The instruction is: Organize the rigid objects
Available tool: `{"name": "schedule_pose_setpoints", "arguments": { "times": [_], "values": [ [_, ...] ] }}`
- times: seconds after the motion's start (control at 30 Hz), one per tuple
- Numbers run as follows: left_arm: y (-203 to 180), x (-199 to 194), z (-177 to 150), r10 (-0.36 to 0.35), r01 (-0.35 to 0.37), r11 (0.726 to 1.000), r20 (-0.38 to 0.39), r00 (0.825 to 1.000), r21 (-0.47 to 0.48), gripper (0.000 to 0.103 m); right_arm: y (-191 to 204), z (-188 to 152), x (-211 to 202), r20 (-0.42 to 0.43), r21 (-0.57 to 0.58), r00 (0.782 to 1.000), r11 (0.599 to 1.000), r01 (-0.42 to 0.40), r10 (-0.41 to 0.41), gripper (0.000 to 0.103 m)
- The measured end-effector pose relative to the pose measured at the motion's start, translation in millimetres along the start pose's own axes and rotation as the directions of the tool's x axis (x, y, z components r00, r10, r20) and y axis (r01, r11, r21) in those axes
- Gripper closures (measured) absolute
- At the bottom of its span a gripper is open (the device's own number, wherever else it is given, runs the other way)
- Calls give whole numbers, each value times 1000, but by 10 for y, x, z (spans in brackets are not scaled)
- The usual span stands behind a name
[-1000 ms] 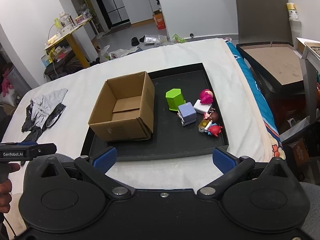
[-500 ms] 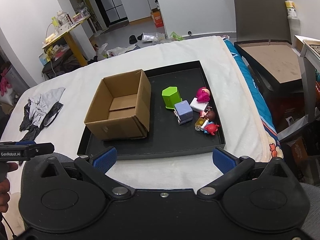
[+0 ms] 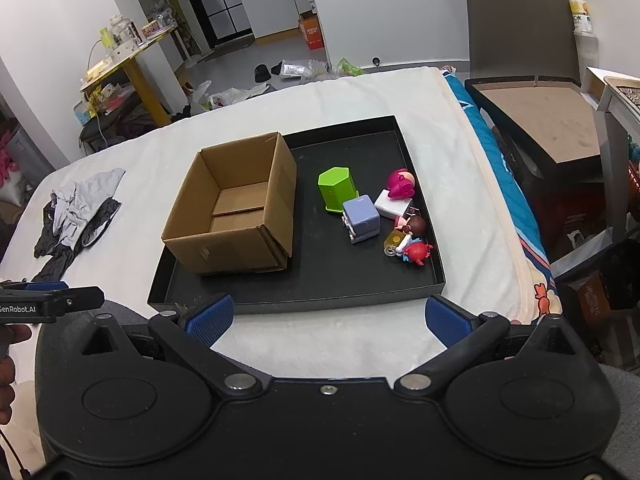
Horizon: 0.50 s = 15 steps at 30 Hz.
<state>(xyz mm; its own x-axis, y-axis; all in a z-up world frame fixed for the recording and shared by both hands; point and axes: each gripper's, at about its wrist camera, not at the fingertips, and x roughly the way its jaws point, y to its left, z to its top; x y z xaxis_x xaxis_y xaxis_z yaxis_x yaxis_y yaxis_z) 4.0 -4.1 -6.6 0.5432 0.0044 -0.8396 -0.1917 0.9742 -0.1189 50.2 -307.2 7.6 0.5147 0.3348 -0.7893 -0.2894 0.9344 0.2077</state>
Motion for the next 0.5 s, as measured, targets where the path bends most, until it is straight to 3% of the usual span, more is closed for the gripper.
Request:
{"name": "schedule_pose_setpoints", "arguments": {
  "times": [0.5],
  "values": [
    [-2, -1, -2, 2, -2, 1000, 3, 1000, -4, 9, -21, -12, -7, 2, 7, 1000, 1000, 11, -11, 0]
  ]
}}
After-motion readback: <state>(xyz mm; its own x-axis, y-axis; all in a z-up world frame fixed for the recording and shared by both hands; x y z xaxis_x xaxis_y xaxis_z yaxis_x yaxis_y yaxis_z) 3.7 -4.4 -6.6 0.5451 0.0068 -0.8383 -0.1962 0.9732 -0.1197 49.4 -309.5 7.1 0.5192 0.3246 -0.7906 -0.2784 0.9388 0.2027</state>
